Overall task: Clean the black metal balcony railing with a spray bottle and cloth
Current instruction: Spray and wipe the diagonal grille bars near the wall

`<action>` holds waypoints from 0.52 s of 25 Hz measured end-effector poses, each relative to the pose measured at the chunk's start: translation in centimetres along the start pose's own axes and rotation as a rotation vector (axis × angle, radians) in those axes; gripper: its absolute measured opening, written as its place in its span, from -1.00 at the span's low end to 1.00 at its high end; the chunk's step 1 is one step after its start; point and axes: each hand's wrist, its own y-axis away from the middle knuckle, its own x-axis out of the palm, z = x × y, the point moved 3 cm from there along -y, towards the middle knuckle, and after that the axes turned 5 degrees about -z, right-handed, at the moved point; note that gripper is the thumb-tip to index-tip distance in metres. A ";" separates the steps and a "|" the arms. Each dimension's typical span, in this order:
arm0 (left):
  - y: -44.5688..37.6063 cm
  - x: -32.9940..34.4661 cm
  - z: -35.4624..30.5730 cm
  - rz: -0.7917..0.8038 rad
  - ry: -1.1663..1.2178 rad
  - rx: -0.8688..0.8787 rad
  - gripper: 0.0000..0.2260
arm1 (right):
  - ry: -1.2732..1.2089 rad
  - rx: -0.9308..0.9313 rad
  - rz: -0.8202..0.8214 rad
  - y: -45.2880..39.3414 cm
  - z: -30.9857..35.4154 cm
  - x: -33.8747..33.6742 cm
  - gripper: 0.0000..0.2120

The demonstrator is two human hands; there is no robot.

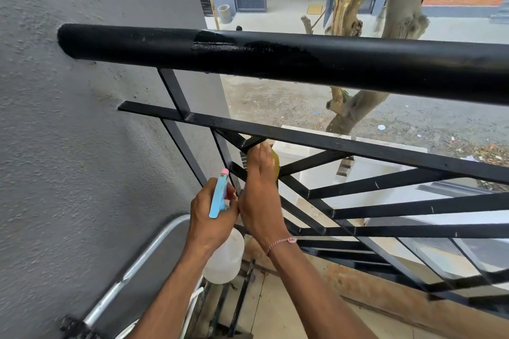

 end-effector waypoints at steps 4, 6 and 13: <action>0.2 0.0 -0.3 0.003 0.006 -0.028 -0.83 | 0.171 0.002 0.017 1.3 -0.7 0.2 -0.15; 0.0 -0.3 -0.7 -0.015 0.015 -0.006 -0.84 | -0.009 0.147 0.087 -0.1 1.3 -0.4 -0.25; 0.1 -0.7 -1.9 -0.050 0.022 0.013 -0.84 | -0.252 0.040 0.134 2.7 0.0 -3.2 -0.40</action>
